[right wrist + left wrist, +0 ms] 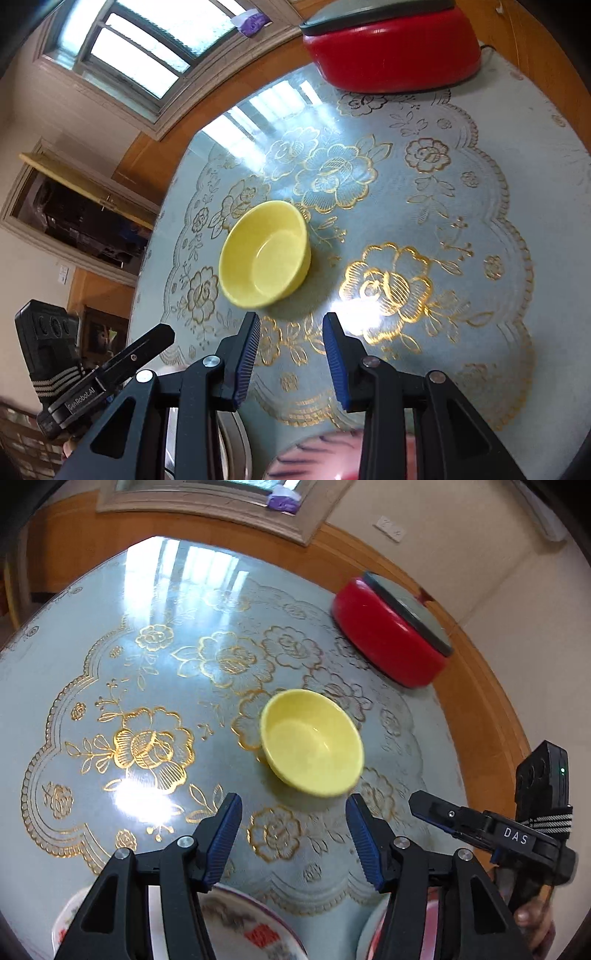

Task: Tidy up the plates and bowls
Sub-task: 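Open both grippers and move them toward the yellow bowl, then close both grippers on the rim of the yellow bowl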

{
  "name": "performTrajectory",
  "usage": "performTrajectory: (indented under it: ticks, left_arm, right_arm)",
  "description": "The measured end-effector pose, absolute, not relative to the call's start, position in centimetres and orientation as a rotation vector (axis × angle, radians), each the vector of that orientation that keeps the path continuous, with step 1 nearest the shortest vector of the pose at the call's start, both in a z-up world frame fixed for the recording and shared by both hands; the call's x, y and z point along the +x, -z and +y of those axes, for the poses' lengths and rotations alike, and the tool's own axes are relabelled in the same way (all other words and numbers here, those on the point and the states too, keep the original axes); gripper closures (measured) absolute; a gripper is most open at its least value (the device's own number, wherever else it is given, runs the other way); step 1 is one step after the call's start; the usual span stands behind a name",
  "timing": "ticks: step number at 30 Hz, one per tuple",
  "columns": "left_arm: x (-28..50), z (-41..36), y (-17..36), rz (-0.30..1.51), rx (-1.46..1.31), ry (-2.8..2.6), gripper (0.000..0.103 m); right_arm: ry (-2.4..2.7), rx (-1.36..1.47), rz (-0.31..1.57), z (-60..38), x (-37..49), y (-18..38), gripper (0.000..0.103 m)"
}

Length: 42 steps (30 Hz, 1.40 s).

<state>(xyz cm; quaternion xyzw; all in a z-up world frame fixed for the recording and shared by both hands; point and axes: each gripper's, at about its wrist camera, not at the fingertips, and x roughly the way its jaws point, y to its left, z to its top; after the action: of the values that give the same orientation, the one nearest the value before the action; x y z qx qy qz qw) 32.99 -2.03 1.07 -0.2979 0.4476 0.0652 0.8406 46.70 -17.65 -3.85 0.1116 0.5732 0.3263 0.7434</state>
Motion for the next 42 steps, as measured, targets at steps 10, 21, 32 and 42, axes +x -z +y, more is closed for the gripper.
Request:
performTrajectory:
  ticks: [10,21,32,42]
  left_arm:
    - [38.4,-0.1,1.3,1.001,-0.649,-0.195,0.059]
    - [41.0,-0.8,5.4,1.093,-0.601,-0.176,0.091]
    - [38.9,-1.9,4.2,1.028,-0.534,-0.165,0.092]
    - [34.7,-4.5,0.6,0.918,-0.434,-0.156,0.092]
  right_arm:
    - [-0.659,0.214,1.322,-13.8,51.0,7.0,0.068]
    - [-0.616,0.075,1.319,-11.8,52.3,9.0,0.093]
    - [-0.647,0.054,1.302,-13.0,50.7,8.1,0.093]
    - [-0.689,0.049,1.229,-15.2,47.2,5.2,0.093]
